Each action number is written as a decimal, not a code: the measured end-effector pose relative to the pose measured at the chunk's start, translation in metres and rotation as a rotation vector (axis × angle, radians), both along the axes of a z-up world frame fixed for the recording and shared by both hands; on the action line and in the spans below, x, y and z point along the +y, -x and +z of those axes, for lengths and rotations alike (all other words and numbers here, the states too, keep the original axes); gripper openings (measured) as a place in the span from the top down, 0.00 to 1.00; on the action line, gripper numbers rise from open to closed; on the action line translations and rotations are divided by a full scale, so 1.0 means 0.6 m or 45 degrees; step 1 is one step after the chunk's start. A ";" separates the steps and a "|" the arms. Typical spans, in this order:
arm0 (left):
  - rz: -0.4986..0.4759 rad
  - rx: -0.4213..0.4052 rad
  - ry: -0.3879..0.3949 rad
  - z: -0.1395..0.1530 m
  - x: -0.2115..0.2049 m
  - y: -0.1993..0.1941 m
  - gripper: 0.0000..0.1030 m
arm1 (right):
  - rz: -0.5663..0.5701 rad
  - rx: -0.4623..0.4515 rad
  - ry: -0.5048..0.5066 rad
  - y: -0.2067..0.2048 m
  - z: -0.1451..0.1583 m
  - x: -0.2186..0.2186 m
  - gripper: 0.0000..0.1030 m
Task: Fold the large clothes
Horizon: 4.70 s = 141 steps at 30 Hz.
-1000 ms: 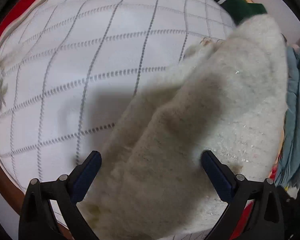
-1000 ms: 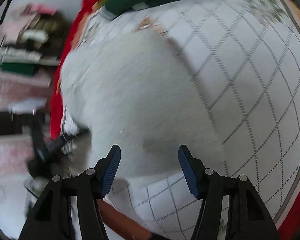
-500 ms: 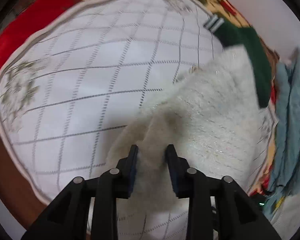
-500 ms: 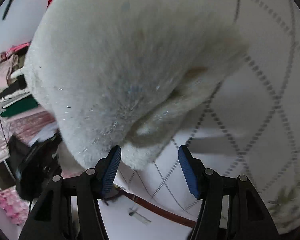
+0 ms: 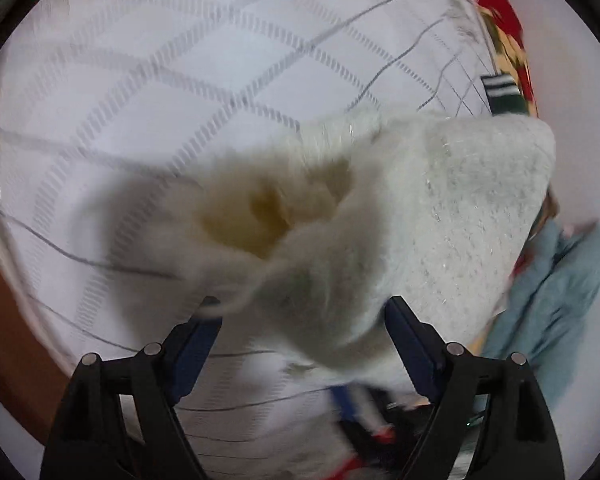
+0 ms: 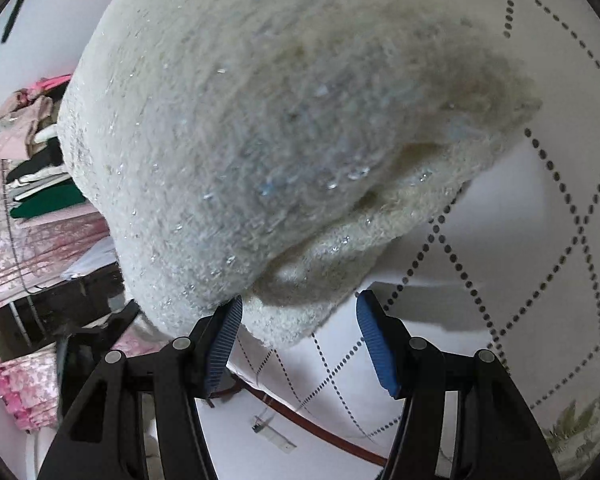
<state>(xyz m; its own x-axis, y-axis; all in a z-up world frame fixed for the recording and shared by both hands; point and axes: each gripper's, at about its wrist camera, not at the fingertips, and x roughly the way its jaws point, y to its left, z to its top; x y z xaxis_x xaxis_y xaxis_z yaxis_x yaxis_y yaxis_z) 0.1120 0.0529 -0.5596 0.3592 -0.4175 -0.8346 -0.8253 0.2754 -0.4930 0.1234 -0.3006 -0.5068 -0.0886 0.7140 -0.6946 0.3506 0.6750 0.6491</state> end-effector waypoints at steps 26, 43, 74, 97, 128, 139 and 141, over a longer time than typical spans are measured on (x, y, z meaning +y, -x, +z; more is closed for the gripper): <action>-0.026 -0.114 -0.206 0.035 -0.013 0.005 0.90 | -0.206 -0.090 -0.085 -0.027 -0.039 0.121 0.77; -0.075 -0.044 -0.162 0.012 0.015 0.052 0.68 | 0.445 -0.360 0.458 -0.172 0.234 0.250 0.67; -0.539 0.109 -0.548 0.016 0.088 -0.099 0.00 | 0.273 -0.052 -0.063 -0.284 0.026 0.204 0.50; -0.696 0.116 -0.557 -0.023 0.055 -0.214 0.00 | 0.768 -0.157 0.583 -0.412 0.115 0.472 0.75; -0.692 -0.036 -0.548 0.047 0.105 -0.036 0.00 | 0.553 -0.283 0.319 -0.293 0.239 0.311 0.06; -0.710 -0.086 -0.266 -0.055 0.125 -0.071 0.07 | 0.432 -0.095 -0.324 -0.286 0.052 0.310 0.06; -0.686 -0.117 -0.308 -0.043 0.130 -0.066 0.17 | 0.433 -0.099 -0.315 -0.283 0.055 0.327 0.15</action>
